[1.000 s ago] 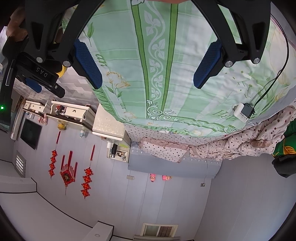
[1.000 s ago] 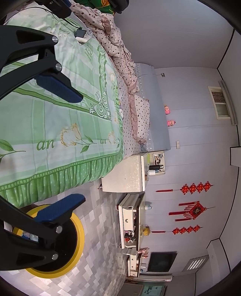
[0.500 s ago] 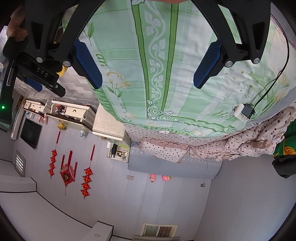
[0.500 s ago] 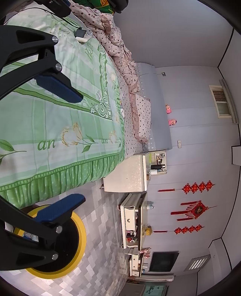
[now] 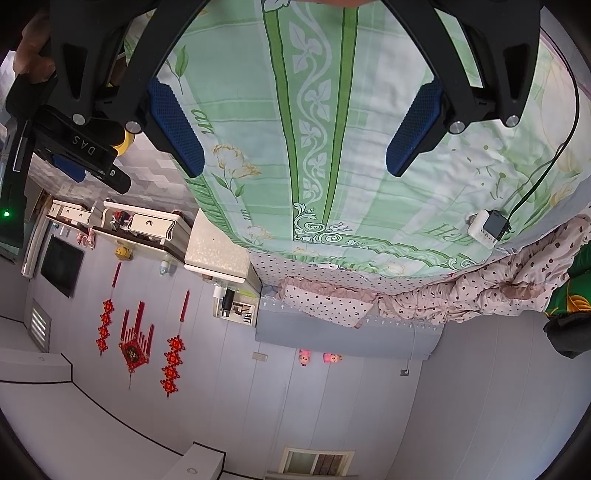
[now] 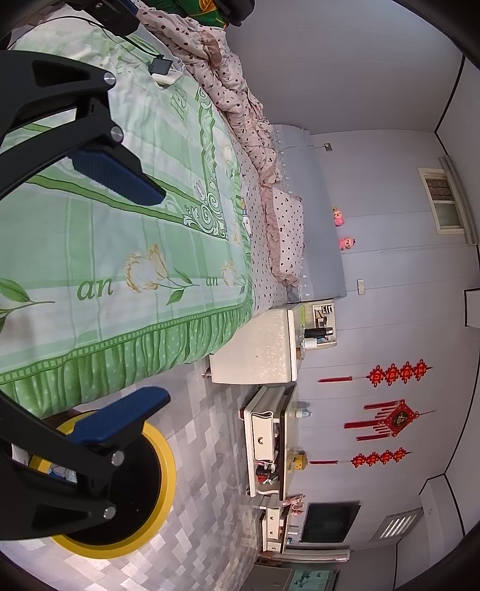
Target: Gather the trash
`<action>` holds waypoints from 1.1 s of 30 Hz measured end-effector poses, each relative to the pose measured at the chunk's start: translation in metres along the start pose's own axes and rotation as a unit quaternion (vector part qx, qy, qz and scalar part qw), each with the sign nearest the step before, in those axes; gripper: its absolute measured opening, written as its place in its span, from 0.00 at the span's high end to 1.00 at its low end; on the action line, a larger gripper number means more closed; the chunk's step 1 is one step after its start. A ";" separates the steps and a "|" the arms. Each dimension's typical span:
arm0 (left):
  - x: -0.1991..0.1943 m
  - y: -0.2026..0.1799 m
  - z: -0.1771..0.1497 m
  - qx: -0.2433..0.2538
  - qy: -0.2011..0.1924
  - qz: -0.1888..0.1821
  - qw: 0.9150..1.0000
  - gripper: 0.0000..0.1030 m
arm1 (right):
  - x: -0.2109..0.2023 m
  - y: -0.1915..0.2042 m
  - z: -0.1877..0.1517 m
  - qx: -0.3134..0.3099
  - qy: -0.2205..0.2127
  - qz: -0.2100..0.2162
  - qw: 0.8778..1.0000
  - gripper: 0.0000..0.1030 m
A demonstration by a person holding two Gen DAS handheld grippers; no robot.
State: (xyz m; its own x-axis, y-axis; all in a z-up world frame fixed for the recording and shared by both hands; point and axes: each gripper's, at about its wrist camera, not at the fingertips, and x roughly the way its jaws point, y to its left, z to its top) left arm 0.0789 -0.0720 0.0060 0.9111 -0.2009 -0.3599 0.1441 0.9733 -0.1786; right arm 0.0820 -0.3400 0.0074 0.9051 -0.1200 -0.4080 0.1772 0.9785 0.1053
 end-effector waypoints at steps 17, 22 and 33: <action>0.001 0.002 -0.002 -0.003 0.002 0.000 1.000 0.08 | 0.001 -0.001 0.000 0.002 0.004 -0.001 1.000 0.08; 0.002 0.002 -0.001 -0.002 0.004 -0.002 1.000 0.08 | 0.002 -0.002 -0.002 0.004 0.004 -0.003 1.000 0.08; 0.003 0.002 -0.003 -0.003 0.005 -0.002 1.000 0.08 | 0.003 -0.001 -0.005 0.006 0.007 -0.003 1.000 0.08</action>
State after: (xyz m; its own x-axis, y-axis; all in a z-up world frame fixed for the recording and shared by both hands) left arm 0.0807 -0.0705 0.0019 0.9067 -0.2061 -0.3680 0.1458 0.9719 -0.1849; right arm 0.0828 -0.3408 0.0014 0.8985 -0.1226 -0.4214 0.1863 0.9759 0.1132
